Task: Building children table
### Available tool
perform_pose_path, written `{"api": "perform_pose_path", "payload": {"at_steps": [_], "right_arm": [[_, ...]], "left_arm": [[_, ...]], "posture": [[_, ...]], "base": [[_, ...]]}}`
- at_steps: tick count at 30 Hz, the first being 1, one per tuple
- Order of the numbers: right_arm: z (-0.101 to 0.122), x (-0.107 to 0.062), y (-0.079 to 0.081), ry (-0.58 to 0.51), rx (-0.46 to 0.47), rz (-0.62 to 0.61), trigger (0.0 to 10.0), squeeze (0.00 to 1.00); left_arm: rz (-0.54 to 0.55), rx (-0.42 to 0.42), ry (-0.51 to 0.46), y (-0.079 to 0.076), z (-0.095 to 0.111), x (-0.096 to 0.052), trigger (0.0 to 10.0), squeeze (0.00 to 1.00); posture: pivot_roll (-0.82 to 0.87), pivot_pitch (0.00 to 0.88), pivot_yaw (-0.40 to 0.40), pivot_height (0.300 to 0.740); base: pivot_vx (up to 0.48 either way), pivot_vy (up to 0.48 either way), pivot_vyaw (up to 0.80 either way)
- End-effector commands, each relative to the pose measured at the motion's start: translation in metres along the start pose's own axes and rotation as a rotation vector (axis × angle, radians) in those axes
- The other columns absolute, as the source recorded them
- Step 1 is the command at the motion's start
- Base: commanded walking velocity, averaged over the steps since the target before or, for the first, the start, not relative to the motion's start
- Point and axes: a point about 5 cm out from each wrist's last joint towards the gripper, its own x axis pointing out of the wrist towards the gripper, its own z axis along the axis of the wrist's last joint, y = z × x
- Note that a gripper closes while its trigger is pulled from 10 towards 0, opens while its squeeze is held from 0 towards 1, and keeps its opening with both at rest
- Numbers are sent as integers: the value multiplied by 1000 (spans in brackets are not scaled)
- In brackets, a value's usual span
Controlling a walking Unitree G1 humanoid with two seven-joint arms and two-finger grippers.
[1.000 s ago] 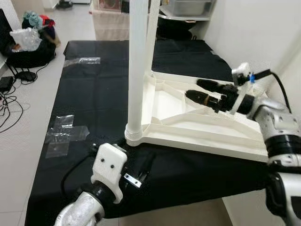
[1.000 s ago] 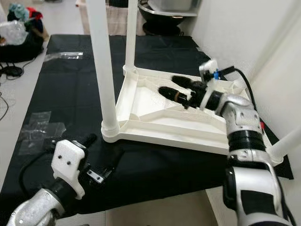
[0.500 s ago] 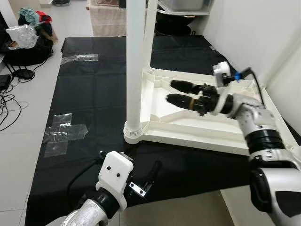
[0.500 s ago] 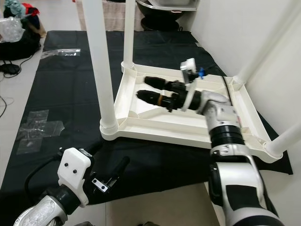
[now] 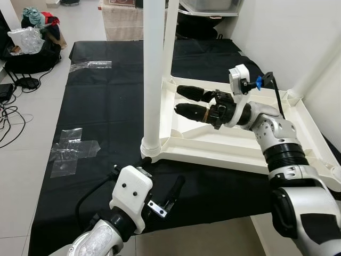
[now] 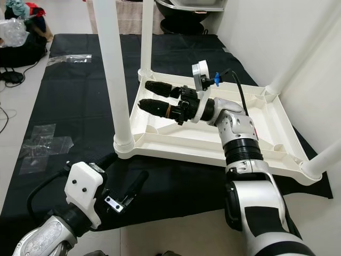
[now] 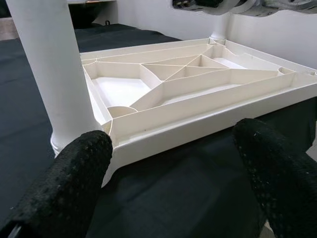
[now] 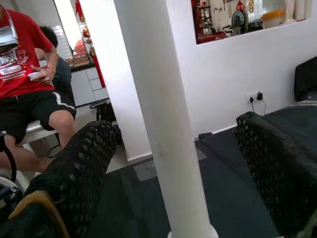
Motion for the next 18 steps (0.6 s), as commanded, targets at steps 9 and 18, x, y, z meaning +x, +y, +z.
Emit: {"api": "perform_pose_path", "payload": {"at_steps": [9,18], "right_arm": [[3,23,-2,34,-55,11,10000,0],[8,32,-2,22,-68,8,10000,0]], "left_arm": [[64,14,-11,4,-1,-3,10000,0],[144,60,-25,14,2,-3,10000,0]], "posture": [[116,103,-110,740],[115,107,-118,740]], "base": [[0,0,0],[0,0,0]]}}
